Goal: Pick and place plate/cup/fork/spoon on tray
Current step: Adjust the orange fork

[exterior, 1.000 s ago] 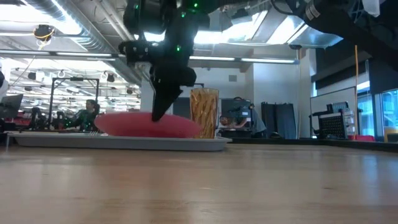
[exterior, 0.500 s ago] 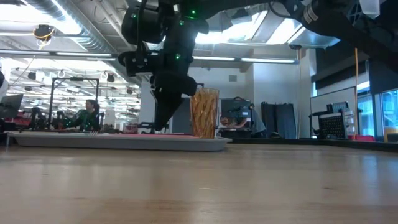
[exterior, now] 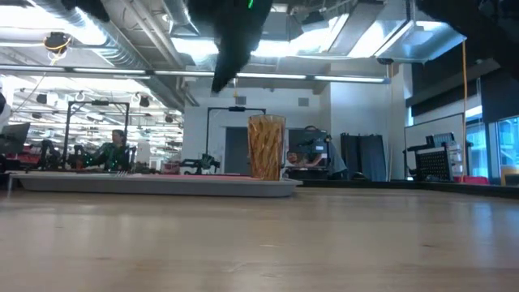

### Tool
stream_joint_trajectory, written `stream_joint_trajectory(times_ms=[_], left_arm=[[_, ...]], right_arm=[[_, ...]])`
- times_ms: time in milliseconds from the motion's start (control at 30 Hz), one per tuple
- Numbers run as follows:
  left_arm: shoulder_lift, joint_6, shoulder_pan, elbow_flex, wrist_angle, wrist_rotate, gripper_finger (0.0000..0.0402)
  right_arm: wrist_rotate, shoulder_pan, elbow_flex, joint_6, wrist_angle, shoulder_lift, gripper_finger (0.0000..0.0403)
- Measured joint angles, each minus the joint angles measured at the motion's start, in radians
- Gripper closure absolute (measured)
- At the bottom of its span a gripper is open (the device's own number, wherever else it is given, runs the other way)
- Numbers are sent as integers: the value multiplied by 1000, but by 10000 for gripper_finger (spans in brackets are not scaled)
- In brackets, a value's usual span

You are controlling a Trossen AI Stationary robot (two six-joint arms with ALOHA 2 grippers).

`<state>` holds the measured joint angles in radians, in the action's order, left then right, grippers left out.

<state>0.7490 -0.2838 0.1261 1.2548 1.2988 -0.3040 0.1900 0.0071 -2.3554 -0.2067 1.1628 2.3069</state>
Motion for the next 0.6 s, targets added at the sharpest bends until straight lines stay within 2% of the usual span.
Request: stream_joint_trajectory(times_ms=[167,267,433,600], left_arm=[[1,-52,0,-160,-55,75,401],[0,-58,0,-291,-153,85,401],[4,-51,0,-489,-388,128,401],[21,-54,-1,-653,-497,128,401]], right_arm=[[1,-6,-1,50,4,-100,399],[7,-11,-1,71,13,-155,399],[101,-12,-1,71,39,-228,401],[144,-12,-2,70,60,-282,401]])
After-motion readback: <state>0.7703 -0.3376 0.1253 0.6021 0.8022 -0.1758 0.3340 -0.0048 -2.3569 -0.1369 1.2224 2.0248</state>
